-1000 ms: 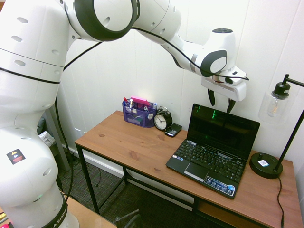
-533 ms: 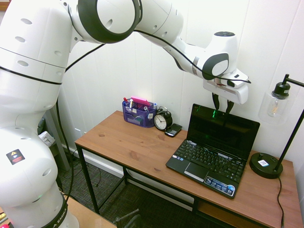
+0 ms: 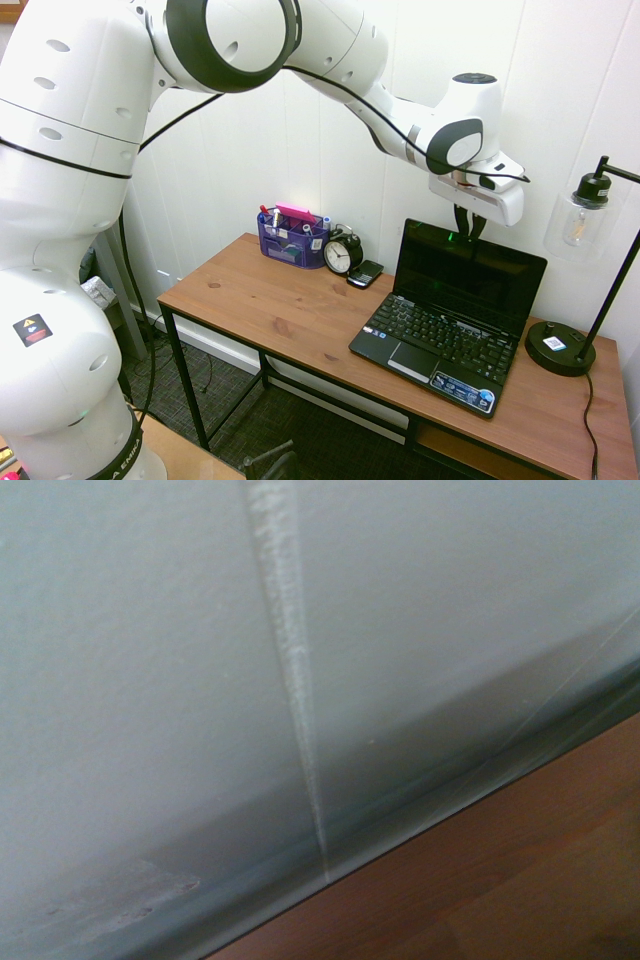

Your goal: Close the laptop lid

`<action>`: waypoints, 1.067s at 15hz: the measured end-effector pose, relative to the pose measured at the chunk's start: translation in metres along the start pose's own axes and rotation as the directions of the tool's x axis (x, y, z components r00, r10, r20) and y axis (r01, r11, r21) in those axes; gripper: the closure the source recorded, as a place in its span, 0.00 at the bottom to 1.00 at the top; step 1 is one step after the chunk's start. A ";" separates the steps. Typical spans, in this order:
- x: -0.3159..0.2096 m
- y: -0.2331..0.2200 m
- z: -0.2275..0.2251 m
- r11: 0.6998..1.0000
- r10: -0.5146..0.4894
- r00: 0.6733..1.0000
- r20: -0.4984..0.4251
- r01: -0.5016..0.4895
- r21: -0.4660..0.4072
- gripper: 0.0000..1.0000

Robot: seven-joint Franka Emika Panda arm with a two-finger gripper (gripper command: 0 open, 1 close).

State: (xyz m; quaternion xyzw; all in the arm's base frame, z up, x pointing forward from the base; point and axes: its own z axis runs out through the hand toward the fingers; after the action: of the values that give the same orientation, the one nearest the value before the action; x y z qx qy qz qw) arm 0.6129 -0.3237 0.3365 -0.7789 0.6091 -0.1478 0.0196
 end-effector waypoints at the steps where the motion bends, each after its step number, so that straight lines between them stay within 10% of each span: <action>1: 0.001 0.004 0.003 1.000 0.003 1.000 0.001 -0.003 0.003 1.00; 16: -0.023 0.150 0.030 0.998 0.053 0.993 0.101 -0.049 -0.042 1.00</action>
State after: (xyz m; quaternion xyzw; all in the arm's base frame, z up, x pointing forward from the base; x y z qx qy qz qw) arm 0.4743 -0.3446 0.2711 -0.7698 0.6300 -0.0951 0.0392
